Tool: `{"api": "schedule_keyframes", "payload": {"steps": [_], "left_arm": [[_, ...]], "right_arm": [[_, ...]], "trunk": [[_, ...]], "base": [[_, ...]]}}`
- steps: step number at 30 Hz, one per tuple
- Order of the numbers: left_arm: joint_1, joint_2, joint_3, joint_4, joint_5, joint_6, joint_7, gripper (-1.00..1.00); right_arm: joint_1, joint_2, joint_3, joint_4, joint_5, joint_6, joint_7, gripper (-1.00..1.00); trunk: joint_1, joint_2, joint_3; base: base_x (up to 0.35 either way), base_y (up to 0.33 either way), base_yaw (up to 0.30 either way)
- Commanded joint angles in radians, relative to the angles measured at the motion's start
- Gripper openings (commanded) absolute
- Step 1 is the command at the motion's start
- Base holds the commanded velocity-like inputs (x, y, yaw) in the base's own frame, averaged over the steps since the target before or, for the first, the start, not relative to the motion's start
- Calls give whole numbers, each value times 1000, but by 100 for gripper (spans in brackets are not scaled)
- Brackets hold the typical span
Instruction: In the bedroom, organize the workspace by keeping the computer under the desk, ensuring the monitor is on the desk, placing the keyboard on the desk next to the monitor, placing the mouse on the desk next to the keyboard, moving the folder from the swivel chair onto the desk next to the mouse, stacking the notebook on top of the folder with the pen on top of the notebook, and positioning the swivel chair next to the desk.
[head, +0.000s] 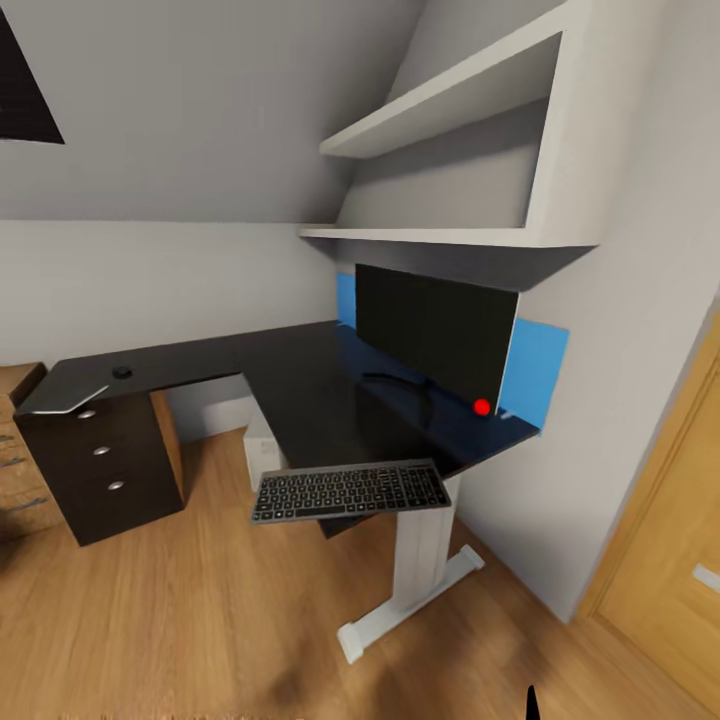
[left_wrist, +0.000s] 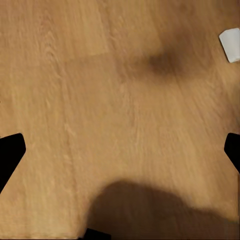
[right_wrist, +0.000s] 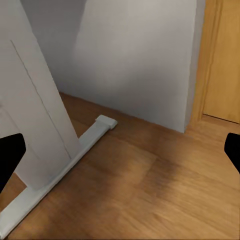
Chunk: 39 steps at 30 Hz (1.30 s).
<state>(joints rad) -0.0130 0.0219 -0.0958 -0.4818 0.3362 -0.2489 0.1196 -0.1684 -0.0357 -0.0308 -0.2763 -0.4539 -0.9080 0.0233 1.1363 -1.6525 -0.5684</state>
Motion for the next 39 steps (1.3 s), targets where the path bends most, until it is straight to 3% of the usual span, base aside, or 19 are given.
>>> {"api": "schedule_keyframes", "payload": {"steps": [1, 9, 17, 24, 35, 39], "left_arm": [[-1, 1, -9, 0, 6, -4, 8, 100], [-1, 1, -9, 0, 6, -4, 8, 100], [-1, 1, -9, 0, 6, -4, 8, 100], [-1, 1, -9, 0, 6, -4, 8, 100], [-1, 2, -9, 0, 6, -4, 8, 100], [-1, 2, -8, 1, 7, -4, 8, 100]], "right_arm": [[0, 0, -2, 0, 2, -2, 3, 100], [0, 0, 2, 29, 53, -2, 2, 100], [0, 1, 6, 42, 150, 0, 1, 100], [0, 2, 7, 43, 164, 1, 1, 100], [0, 3, 8, 76, 284, 0, 0, 100], [0, 3, 7, 79, 297, 0, 0, 100]], "trunk": [[0, 0, -1], [0, 0, -3], [0, 0, -6], [0, 0, -9], [0, 0, -14], [0, 0, -16]], "base": [[0, -295, 278], [0, -303, 278], [-12, -306, 278], [-94, -306, 278], [-103, -305, 278], [-122, -301, 239]]}}
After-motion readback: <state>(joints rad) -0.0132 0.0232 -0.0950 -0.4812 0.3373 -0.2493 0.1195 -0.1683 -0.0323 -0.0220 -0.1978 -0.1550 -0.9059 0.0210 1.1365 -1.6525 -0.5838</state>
